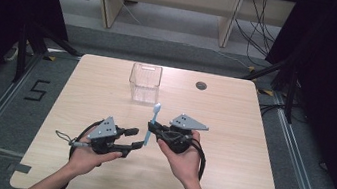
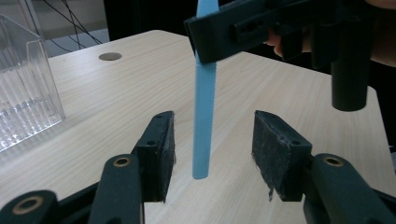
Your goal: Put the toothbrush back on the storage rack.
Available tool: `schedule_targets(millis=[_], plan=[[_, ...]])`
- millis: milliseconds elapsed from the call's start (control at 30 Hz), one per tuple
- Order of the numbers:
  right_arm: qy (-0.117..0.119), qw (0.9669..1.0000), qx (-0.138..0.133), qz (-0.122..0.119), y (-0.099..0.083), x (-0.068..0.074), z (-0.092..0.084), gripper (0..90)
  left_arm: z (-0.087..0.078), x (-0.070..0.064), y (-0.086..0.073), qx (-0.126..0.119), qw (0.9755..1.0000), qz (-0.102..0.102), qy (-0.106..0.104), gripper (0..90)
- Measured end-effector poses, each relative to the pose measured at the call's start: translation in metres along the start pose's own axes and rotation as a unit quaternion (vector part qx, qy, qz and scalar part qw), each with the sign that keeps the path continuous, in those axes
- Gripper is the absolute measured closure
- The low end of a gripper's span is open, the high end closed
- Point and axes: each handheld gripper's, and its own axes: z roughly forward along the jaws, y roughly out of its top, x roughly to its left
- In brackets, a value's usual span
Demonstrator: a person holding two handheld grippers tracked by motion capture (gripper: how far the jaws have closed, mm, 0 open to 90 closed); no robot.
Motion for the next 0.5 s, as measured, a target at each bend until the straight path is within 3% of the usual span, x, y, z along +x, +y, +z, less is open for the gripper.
schedule_targets(millis=[33,133,300,433,467,500], plan=[[0.0,1.0,0.001,0.002,0.0,0.001,0.0,83.9,0.001,0.0,0.002,0.007,0.9999,0.004,0.008,49.4],[-0.008,0.9998,0.002,-0.02,0.001,0.003,0.002,83.9,0.005,-0.001,0.006,0.01,0.9997,0.014,0.015,52.0],[-0.005,0.9997,-0.002,-0.023,0.004,0.006,0.004,83.9,0.01,-0.001,0.01,0.023,0.9989,0.027,0.03,58.7],[-0.01,0.9999,0.003,-0.011,0.003,0.008,0.004,83.9,0.013,-0.001,0.011,0.021,0.999,0.028,0.027,63.8],[-0.01,0.9996,0.001,-0.025,0.003,0.007,0.005,83.9,0.014,-0.002,0.011,0.02,0.9991,0.025,0.028,64.8],[-0.01,0.9997,0.003,-0.024,0.003,0.008,0.005,83.9,0.014,-0.001,0.011,0.021,0.9991,0.023,0.029,65.0]])
